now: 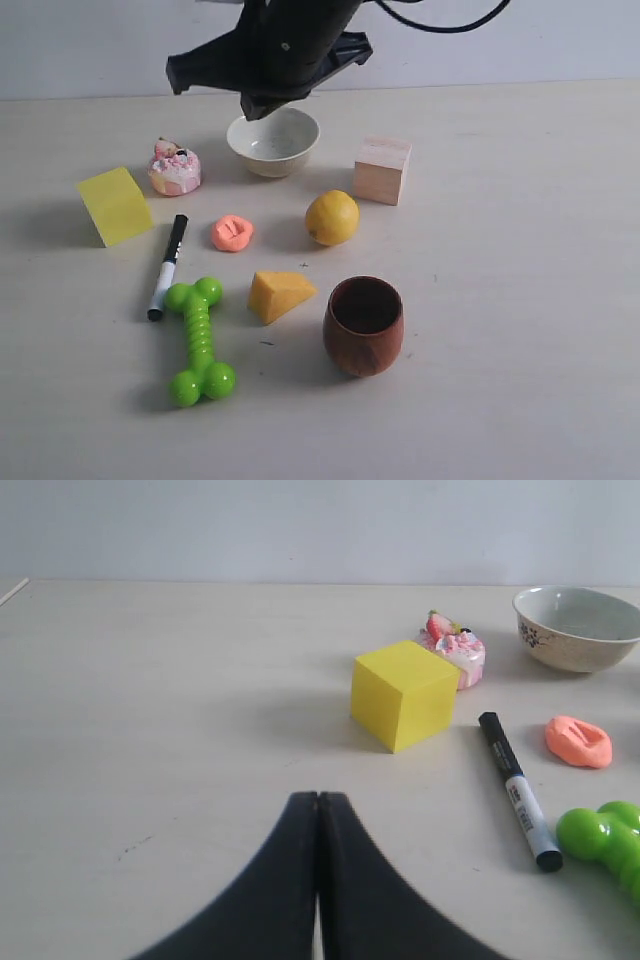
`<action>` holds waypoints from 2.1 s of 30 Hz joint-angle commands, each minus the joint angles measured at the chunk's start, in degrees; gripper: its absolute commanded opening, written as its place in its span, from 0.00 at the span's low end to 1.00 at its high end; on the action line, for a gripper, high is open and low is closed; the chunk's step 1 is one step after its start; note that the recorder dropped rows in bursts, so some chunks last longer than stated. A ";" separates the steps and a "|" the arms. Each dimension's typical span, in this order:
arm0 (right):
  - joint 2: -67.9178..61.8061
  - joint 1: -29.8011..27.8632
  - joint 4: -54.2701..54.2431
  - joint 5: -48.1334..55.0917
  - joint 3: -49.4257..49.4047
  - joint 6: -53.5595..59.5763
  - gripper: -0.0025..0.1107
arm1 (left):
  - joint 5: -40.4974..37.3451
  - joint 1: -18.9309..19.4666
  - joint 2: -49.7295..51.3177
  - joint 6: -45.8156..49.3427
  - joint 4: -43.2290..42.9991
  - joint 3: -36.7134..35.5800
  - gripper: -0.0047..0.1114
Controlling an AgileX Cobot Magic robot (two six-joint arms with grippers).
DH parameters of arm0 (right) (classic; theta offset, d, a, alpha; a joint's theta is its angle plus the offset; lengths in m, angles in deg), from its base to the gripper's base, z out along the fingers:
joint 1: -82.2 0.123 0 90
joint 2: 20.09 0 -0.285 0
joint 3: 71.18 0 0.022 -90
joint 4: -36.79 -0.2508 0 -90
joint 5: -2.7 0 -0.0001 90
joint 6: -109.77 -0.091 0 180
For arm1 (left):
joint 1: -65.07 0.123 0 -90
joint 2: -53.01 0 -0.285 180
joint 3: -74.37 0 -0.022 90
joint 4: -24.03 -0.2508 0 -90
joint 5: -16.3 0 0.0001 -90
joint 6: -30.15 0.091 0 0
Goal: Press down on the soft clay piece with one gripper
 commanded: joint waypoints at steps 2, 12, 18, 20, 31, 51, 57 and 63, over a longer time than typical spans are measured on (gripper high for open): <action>6.67 -0.23 -2.23 3.46 -1.91 -1.65 0.04 | 0.64 -0.31 -0.09 0.01 0.19 0.15 0.04; 11.01 -0.23 -0.50 5.12 -1.91 -5.53 0.04 | 0.64 -0.31 -0.09 0.01 0.19 0.15 0.04; 11.01 -0.23 11.99 6.59 -1.91 -6.50 0.04 | 0.64 -0.31 -0.09 0.01 0.19 0.15 0.04; 11.01 -0.23 18.47 7.89 -1.91 -10.43 0.04 | 0.64 -0.31 -0.09 0.01 0.19 0.15 0.04; 11.26 -0.23 33.14 13.05 -1.91 -18.64 0.04 | 0.64 -0.31 -0.09 0.01 0.19 0.15 0.04; 33.28 -11.08 34.84 -10.76 -26.89 -19.99 0.04 | 0.64 -0.31 -0.09 0.01 0.19 0.15 0.04; 45.99 -20.59 34.84 -17.65 -41.47 -22.62 0.04 | 0.64 -0.31 -0.09 0.01 0.19 0.15 0.04; 60.74 -30.74 34.30 -20.37 -53.30 -22.62 0.04 | 0.64 -0.31 -0.09 0.01 0.19 0.15 0.04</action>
